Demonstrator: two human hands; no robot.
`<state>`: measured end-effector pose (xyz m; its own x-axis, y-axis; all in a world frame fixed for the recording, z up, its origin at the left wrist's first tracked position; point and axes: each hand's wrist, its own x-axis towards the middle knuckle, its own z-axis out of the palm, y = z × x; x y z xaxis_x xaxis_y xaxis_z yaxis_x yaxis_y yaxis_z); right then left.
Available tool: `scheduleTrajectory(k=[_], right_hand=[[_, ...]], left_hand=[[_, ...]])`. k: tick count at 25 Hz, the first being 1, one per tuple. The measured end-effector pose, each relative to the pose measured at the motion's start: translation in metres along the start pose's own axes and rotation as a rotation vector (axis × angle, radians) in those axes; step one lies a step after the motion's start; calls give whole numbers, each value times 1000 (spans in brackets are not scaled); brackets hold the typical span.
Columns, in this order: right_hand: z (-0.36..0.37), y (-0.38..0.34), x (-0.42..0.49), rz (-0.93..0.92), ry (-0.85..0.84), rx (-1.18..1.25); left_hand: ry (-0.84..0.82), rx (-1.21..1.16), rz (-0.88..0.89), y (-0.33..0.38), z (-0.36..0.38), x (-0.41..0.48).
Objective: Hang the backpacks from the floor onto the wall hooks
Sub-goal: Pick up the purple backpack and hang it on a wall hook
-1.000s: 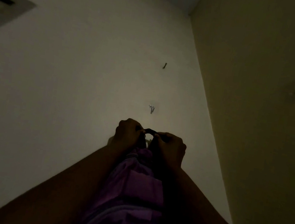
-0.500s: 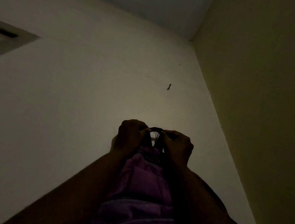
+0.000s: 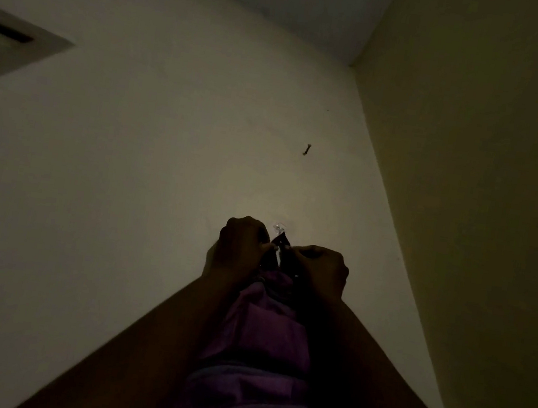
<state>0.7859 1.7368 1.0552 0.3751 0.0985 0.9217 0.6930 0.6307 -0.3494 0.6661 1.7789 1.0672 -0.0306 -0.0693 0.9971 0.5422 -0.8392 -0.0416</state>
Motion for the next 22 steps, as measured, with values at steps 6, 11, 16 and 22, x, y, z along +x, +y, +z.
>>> scheduleTrajectory(k=[6, 11, 16, 22], right_hand=[[-13, -14, -34, 14, -98, -167], [-32, -54, -84, 84, -70, -295], [-41, -98, -149, 215, -2, -250], [-68, -138, -241, 434, 55, -253]], left_hand=[[-212, -236, -184, 9, -29, -29], [-266, -478, -312, 17, -70, -78], [-361, -741, -448, 31, -129, -120], [-440, -1074, -635, 55, -192, -187]])
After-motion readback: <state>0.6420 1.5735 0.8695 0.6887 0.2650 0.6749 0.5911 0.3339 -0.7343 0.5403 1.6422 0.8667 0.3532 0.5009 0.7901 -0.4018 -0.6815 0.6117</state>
